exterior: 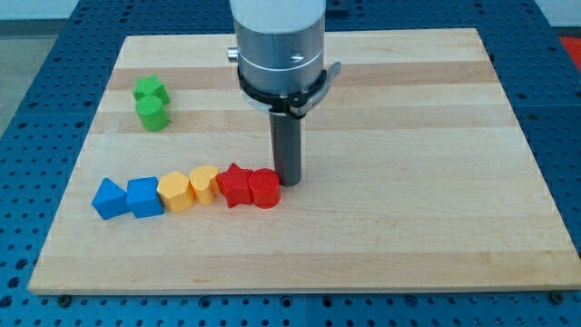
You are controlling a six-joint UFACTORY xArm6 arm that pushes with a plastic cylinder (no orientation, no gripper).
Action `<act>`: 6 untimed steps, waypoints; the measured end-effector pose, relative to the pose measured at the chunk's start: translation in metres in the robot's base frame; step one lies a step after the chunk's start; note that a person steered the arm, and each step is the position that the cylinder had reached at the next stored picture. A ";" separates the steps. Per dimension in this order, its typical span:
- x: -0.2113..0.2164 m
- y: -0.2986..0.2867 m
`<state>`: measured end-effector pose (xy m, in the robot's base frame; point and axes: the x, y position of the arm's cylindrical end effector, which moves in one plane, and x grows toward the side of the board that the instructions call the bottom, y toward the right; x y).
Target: Move green star on right side of red circle
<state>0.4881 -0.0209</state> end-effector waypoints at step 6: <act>-0.207 -0.194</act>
<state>0.2809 -0.2150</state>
